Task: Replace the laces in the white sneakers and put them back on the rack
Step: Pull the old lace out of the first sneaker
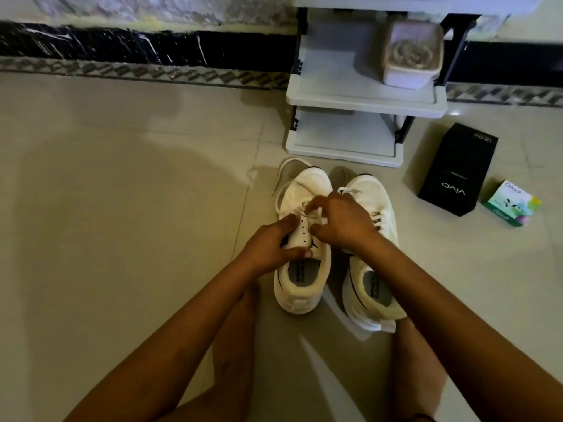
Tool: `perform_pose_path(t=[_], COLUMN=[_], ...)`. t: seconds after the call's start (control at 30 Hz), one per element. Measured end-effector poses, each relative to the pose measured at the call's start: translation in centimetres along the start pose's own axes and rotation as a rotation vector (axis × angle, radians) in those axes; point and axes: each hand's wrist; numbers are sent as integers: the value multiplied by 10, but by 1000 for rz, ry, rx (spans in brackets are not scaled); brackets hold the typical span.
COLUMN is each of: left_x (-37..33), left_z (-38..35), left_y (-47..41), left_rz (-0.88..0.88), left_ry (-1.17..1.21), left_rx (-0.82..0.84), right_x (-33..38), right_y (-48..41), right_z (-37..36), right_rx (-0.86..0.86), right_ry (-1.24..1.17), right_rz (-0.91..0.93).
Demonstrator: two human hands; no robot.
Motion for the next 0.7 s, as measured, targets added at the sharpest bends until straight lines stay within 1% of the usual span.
perform_pose_path(t=[0.03, 0.07, 0.13, 0.17, 0.2, 0.23, 0.27, 0.3, 0.37, 0.4, 0.43, 0.47, 0.5, 0.57, 0.6, 0.63, 0.7], left_x=[0, 1, 3, 4, 4, 4, 5, 5, 5, 5, 4, 4, 4, 3, 3, 2, 3], left_z=[0, -1, -2, -3, -4, -4, -4, -4, -3, -3, -3, -3, -3, -3, -4, -4, -5], left_y=[0, -1, -1, -1, -1, -2, -2, -2, -1, 0, 0, 0, 0, 0, 1, 1, 1], left_rz=[5, 6, 1, 3, 6, 10, 9, 7, 2, 2, 4, 1, -8, -25, -24, -20, -19], left_ry=[-7, -11, -18, -21, -22, -24, -27, -32, -45, -50, -53, -54, -58, -61, -58, -56, -54], left_rx=[-1, -4, -14, -14, -11, -5, -3, -4, -10, -14, -15, -17, -16, -23, -26, -28, -36], right_x=[-1, -1, -2, -1, 0, 1, 3, 6, 12, 14, 14, 11, 9, 6, 6, 7, 9], right_y=[1, 2, 3, 2, 0, -1, -3, -2, 3, 6, 9, 9, 8, 6, 6, 6, 5], right_z=[-6, -10, -13, -13, -12, -8, -3, 4, 21, 27, 30, 30, 29, 17, 9, 1, -7], right_rx=[7, -36, -167, -202, -194, -172, -141, -108, -50, -52, -65, -71, -52, 77, 112, 91, -37], right_ry=[145, 236, 319, 339, 337, 276, 149, -40, -494, -664, -732, -692, -550, -63, 154, 300, 448], right_rz=[-14, -17, 3, 9, 8, 5, -3, -8, -10, -7, 3, 19, 33, 19, 6, 3, 47])
Point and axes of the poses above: each hand's wrist, its own y-axis away from the middle knuckle, its own z-axis out of the back of the hand, x = y × z, and after that the axes turned 4 degrees about z, right-handed
